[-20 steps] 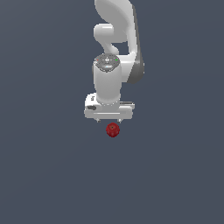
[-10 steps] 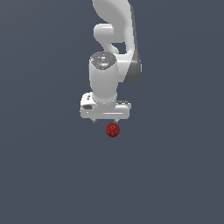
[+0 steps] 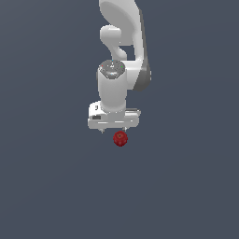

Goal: Pick up the object and move it to a goal position.

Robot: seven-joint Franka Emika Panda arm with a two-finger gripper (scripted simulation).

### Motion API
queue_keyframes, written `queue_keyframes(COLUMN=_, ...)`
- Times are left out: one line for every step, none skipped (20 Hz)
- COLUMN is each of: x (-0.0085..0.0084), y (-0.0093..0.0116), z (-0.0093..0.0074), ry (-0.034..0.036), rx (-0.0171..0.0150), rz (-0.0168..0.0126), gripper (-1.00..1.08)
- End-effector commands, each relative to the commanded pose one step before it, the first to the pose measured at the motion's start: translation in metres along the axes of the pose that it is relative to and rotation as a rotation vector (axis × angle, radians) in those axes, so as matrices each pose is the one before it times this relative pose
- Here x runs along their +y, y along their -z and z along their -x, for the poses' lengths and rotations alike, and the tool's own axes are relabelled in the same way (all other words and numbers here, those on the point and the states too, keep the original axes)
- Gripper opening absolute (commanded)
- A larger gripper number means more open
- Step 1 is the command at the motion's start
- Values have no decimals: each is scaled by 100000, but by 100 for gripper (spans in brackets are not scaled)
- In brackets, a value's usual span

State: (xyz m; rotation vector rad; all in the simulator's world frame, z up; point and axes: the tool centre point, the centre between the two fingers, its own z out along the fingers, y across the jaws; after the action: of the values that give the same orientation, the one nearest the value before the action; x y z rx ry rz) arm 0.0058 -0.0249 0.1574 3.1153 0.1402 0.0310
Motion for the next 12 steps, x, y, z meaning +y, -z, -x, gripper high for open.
queue_keyframes(x=-296, y=-626, z=188, ry=4714, rx=-233, rz=-146, gripper=100)
queue_keyframes(x=-144, y=-287, z=80, ry=2221, rx=-92, rz=-78, gripper=100)
queue_keyframes(x=-157, y=-305, z=84, ry=2376, rx=-95, rz=-90, gripper=100)
queue_keyframes(x=-171, y=-324, z=87, ry=2533, rx=-96, rz=-103, gripper=100)
queue_keyframes(x=-185, y=-342, z=89, ry=2689, rx=-96, rz=-118, gripper=100)
queue_keyframes(x=-201, y=-360, z=91, ry=2847, rx=-95, rz=-135, gripper=100)
queue_keyframes(x=-215, y=-375, z=91, ry=2989, rx=-91, rz=-151, gripper=100)
queue_keyframes(x=-215, y=-363, z=84, ry=2910, rx=-81, rz=-157, gripper=100)
queue_keyframes(x=-207, y=-341, z=75, ry=2753, rx=-68, rz=-156, gripper=100)
queue_keyframes(x=-199, y=-319, z=67, ry=2596, rx=-57, rz=-155, gripper=100)
queue_keyframes(x=-191, y=-298, z=59, ry=2441, rx=-46, rz=-151, gripper=100)
queue_keyframes(x=-181, y=-278, z=51, ry=2283, rx=-37, rz=-147, gripper=100)
